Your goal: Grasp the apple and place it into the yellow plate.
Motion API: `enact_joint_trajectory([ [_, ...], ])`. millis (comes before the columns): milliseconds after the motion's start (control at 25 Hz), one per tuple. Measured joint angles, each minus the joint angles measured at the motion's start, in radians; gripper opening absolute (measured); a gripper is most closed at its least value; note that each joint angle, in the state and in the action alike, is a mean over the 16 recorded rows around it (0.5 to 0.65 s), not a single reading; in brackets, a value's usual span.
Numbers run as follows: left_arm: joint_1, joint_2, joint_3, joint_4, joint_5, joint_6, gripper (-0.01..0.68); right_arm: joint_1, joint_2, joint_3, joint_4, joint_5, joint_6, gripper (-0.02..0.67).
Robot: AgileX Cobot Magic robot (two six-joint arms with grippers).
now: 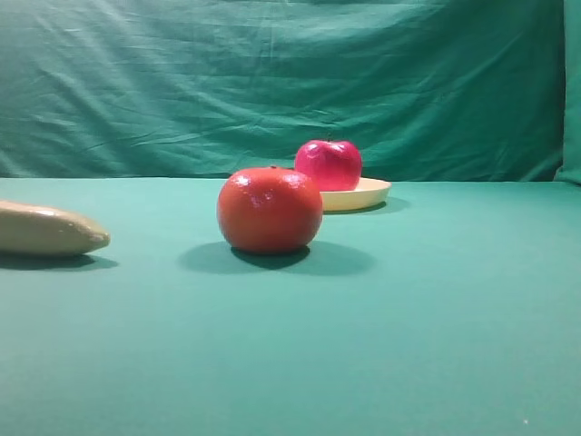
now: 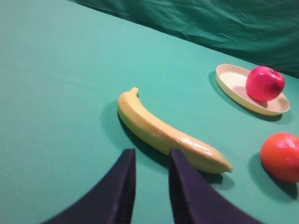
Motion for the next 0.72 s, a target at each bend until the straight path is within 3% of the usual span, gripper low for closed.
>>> enact_joint_trajectory([
  [320,0.000,0.000,0.000,0.000,0.000,0.000,0.157,0.000,-0.319,0.233,-0.026,-0.007,0.000,0.000],
  [720,0.000,0.000,0.000,0.000,0.000,0.000,0.157,-0.007,-0.531,0.288,-0.111,0.100,0.053,0.000],
])
